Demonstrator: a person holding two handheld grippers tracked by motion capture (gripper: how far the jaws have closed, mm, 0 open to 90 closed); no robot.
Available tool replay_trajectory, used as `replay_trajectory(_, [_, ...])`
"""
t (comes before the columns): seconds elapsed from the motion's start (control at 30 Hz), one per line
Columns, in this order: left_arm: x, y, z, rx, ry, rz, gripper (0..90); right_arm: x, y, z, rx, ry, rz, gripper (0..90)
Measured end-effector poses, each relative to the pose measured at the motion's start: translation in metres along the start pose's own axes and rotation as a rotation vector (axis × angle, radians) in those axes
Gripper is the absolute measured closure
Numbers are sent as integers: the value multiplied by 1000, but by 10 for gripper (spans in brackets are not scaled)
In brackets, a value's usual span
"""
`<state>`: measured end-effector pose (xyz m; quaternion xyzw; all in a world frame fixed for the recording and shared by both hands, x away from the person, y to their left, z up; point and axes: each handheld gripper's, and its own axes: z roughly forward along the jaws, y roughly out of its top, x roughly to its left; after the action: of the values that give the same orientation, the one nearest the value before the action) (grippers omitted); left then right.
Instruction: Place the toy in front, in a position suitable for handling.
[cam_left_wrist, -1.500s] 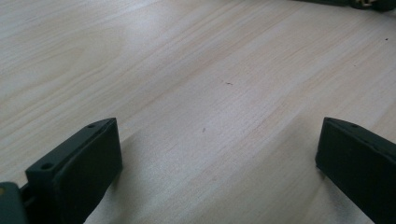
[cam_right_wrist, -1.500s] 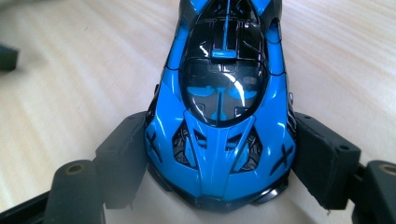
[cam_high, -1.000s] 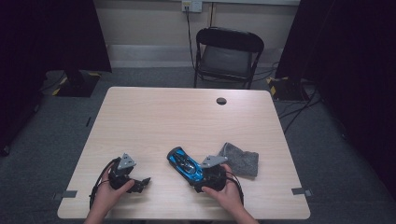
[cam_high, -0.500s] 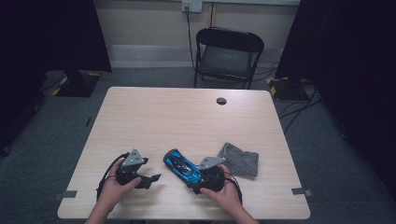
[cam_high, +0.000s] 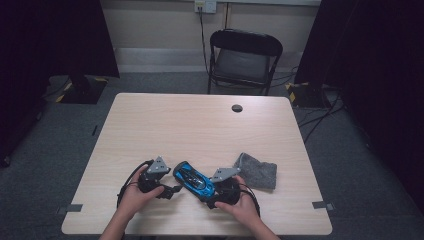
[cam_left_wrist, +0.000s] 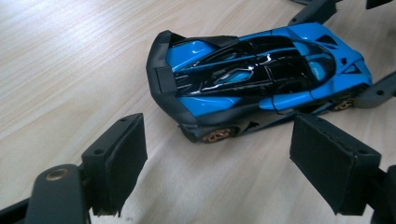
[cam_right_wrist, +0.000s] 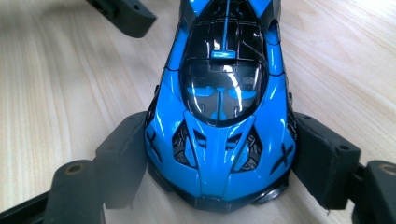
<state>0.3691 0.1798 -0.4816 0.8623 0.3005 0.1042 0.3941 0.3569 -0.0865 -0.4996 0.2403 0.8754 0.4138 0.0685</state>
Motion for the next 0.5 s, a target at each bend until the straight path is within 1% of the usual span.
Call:
replay_trajectory(0.13, [-1, 5, 4, -8, -18, 1, 191, -1, -1, -1, 2, 6, -6, 251])
replay_trajectory(0.2, [-1, 6, 5, 2, -14, 17, 188, -1, -1, -1, 4, 2, -9, 251])
replay_trajectory(0.33, [-3, 6, 7, 7, -3, -2, 186, 0, -1, -1, 5, -2, -8, 251])
replay_trajectory(0.37, [-3, 6, 6, 12, 2, -1, 185, 0, 0, 0, 4, -5, -6, 251])
replay_trajectory(0.47, [-2, 5, 6, 17, -6, -17, 184, 0, 1, 0, 4, -7, 1, 251])
replay_trajectory(0.5, [-2, 4, 5, 23, -11, -17, 192, 0, 1, 1, 2, -7, 3, 252])
